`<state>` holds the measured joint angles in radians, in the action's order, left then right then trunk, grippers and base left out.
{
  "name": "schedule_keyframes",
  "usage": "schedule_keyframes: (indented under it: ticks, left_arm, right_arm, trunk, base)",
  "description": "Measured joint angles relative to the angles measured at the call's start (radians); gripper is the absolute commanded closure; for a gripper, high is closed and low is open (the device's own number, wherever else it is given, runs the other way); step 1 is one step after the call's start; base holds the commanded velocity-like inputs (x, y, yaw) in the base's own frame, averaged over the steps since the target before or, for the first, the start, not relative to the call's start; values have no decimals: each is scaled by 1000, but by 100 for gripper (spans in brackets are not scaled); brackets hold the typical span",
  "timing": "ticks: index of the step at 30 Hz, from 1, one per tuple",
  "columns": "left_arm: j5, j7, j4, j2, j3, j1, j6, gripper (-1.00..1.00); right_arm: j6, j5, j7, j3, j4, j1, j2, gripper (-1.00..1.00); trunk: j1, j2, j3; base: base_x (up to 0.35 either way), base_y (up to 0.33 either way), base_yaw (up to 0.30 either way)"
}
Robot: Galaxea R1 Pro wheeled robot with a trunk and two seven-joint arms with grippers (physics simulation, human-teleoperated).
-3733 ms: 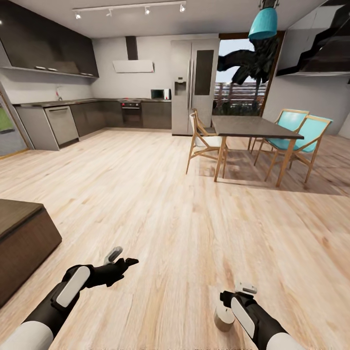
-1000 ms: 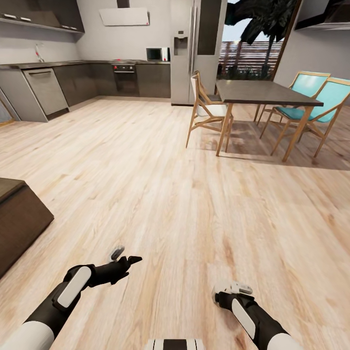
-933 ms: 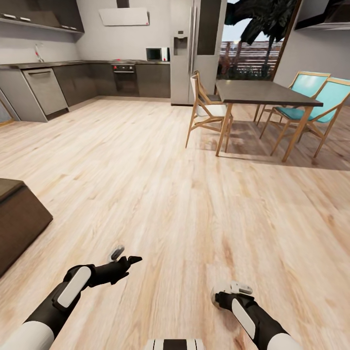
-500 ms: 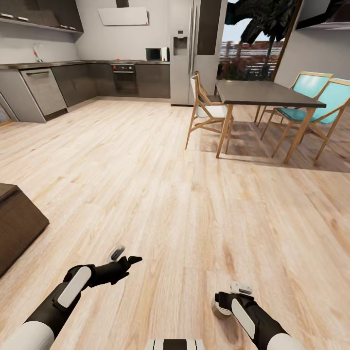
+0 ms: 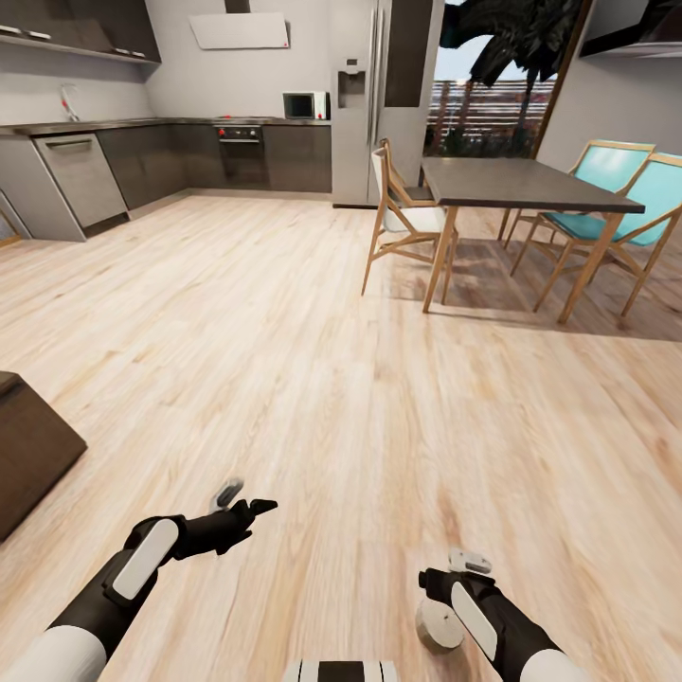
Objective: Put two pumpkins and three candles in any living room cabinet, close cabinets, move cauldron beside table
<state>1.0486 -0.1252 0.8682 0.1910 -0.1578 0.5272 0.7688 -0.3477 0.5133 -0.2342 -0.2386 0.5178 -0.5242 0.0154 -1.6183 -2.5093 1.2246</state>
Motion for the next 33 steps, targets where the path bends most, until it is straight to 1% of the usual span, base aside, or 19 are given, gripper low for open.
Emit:
schedule_keyframes:
  ticks: [3, 9, 13, 16, 19, 22, 24, 26, 29, 33]
  left_arm:
    - [1, 0, 3, 0, 0, 0, 0, -100]
    - [9, -2, 7, 4, 0, 0, 3, -100]
    - [12, -13, 8, 6, 1, 0, 25, -100]
    - [10, -87, 5, 8, 2, 0, 50, -100]
    - [8, -144, 2, 14, 2, 0, 56, -100]
    - [9, -204, 1, 30, 2, -4, 58, -100]
    - [8, -277, 0, 39, 3, -8, 58, -100]
    - [6, -328, 0, 47, 3, -12, 58, -100]
    - [6, -363, -4, 57, 3, -15, 57, -100]
    - [6, -371, -7, 59, 3, -15, 57, -100]
  right_arm:
    - [0, 0, 1, 0, 0, 0, 0, -100]
    - [0, 0, 1, 0, 0, 0, 1, -100]
    - [0, 0, 1, 0, 0, 0, 1, -100]
    - [0, 0, 1, 0, 0, 0, 2, -100]
    - [0, 0, 1, 0, 0, 0, 2, -100]
    - [0, 0, 1, 0, 0, 1, 2, -100]
    - [0, 0, 1, 0, 0, 0, 2, -100]
    - [0, 0, 1, 0, 0, 0, 2, -100]
    - [0, 0, 0, 1, -1, 0, 2, -100]
    - [0, 0, -1, 2, -1, 0, 2, -100]
  trunk:
    - [0, 0, 0]
    - [0, 0, 0]
    - [0, 0, 0]
    - [0, 0, 0]
    - [-2, -1, 12]
    - [-3, -1, 23]
    - [-4, -2, 31]
    - [-5, -2, 39]
    - [-6, -3, 50]
    - [-8, -4, 66]
  base:
    - [140, 0, 0]
    - [21, 0, 0]
    - [2, 0, 0]
    - [0, 0, 0]
    - [0, 0, 0]
    - [0, 0, 0]
    - [0, 0, 0]
    - [0, 0, 0]
    - [0, 0, 0]
    - [0, 0, 0]
